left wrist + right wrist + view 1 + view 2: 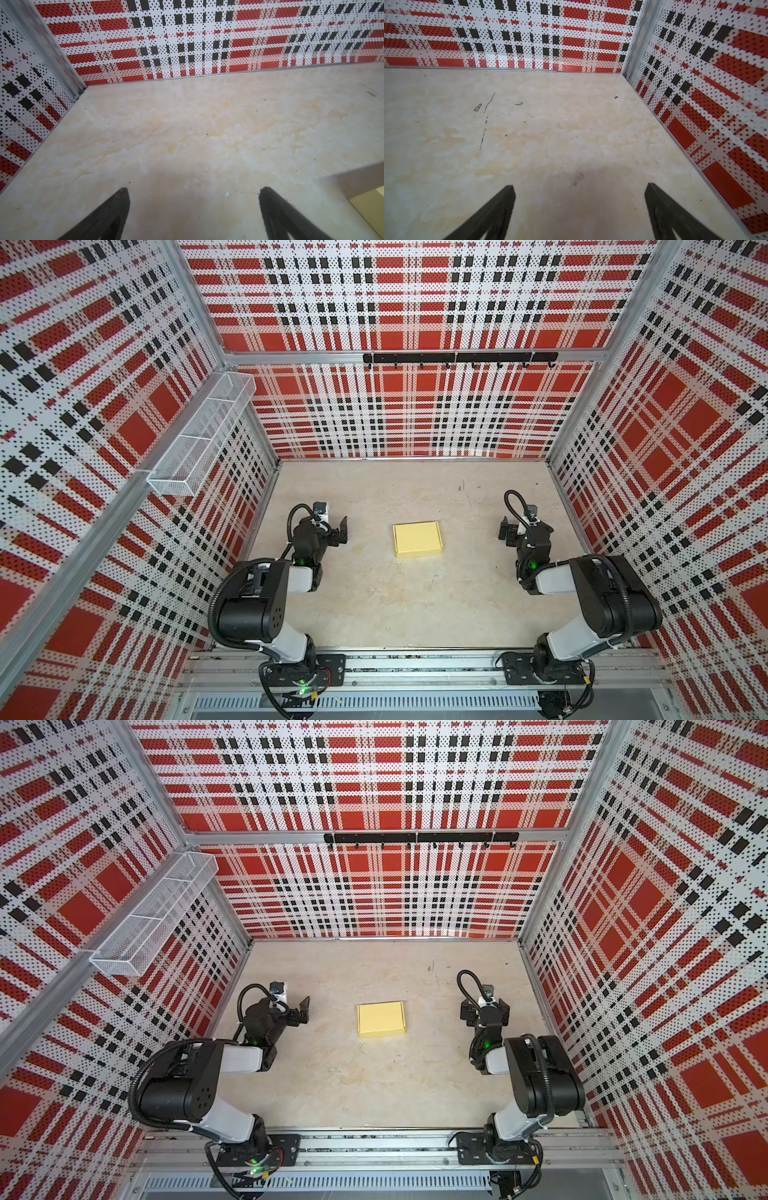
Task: Fold the paper box
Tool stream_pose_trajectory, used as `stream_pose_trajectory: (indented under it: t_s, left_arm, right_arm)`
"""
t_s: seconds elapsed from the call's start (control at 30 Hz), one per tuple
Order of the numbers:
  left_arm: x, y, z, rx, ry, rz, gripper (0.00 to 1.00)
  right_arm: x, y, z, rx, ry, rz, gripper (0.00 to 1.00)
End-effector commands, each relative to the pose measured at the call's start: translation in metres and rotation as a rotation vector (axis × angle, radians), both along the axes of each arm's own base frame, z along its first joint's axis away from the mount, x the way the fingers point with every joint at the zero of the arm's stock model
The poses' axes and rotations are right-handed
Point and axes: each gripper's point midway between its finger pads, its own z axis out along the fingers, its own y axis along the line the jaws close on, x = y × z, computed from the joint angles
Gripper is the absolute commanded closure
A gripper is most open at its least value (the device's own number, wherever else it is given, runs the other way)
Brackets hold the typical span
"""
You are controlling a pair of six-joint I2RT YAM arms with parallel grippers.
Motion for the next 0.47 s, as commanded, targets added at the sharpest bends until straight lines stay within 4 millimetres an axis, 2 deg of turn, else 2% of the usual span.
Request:
stream_pose_trajectory:
  t_s: [0.0, 0.33, 0.43]
  left_arm:
    - [0.0004, 0.0007, 0.0056, -0.012, -0.034, 0.014, 0.0]
    - [0.0012, -0.0004, 0.0045, 0.007, -0.028, 0.03, 0.0]
    - [0.0006, 0.0001, 0.0048, 0.011, -0.03, 0.039, 0.01]
  right_arm:
    - [0.0037, -0.0078, 0.012, 0.016, -0.056, -0.044, 0.0]
    - [0.0027, -0.0069, 0.0112, 0.016, -0.052, -0.043, 0.0]
    - [-0.0047, -0.0017, 0.0158, 0.015, -0.101, -0.006, 0.0]
